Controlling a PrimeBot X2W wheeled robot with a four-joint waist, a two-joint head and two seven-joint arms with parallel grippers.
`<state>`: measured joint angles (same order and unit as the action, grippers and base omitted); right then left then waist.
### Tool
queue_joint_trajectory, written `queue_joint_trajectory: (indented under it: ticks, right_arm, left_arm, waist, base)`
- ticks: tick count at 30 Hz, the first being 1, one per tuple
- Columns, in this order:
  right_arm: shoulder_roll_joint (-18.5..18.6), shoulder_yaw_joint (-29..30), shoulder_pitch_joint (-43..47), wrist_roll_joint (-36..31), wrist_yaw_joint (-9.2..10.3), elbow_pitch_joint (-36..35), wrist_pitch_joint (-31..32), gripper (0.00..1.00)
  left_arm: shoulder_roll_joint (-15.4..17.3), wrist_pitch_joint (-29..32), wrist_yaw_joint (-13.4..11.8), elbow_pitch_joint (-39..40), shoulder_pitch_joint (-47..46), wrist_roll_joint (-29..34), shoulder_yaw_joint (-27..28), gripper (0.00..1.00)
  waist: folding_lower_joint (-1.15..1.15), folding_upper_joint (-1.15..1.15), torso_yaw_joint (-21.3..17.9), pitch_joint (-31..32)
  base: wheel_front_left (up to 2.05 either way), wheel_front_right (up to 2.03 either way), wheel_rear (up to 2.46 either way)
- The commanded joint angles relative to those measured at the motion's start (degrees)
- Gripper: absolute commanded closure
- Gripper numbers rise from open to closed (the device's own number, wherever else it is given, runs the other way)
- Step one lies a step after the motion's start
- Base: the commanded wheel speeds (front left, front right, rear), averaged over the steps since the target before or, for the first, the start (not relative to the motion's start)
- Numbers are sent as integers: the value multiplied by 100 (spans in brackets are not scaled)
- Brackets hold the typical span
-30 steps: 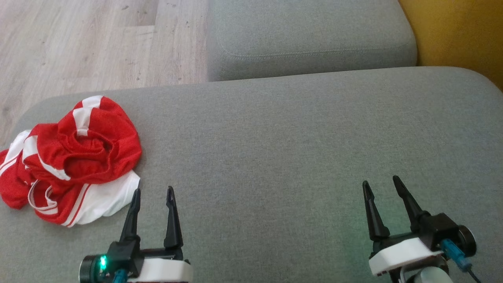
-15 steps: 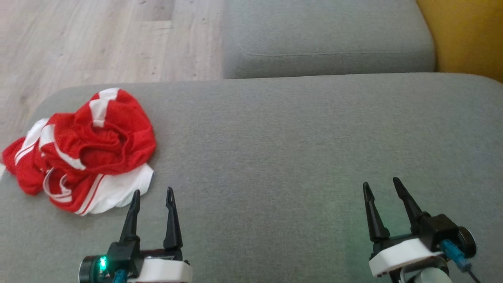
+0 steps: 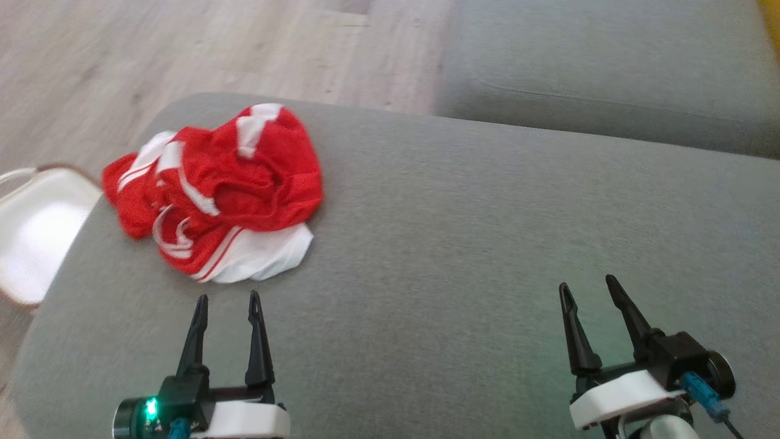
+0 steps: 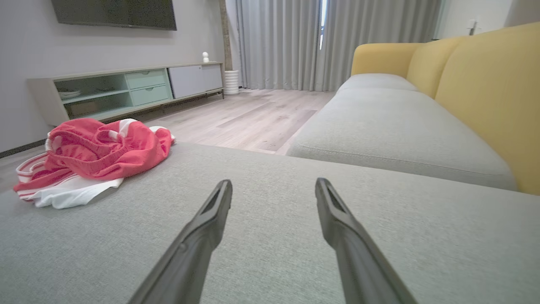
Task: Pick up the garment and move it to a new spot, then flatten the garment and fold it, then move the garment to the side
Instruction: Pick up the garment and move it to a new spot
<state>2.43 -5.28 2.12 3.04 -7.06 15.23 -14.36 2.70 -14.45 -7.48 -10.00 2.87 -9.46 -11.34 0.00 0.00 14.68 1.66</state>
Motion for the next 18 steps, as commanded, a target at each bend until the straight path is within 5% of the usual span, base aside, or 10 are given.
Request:
queue_joint_trajectory:
  ticks: [1,18]
  right_arm:
    - [44,-123,-119,9,-43,-202,-63,0]
    - [44,-172,-110,-137,-43,-266,-63,0]
  left_arm:
    - [18,-55,13,172,-126,60,183,0]
    - [19,-55,-61,324,-247,221,510,0]
  waist:
    - [0,0,365,-44]
    - [0,0,1079,-244]
  base:
    - [0,0,0]
    - [0,0,0]
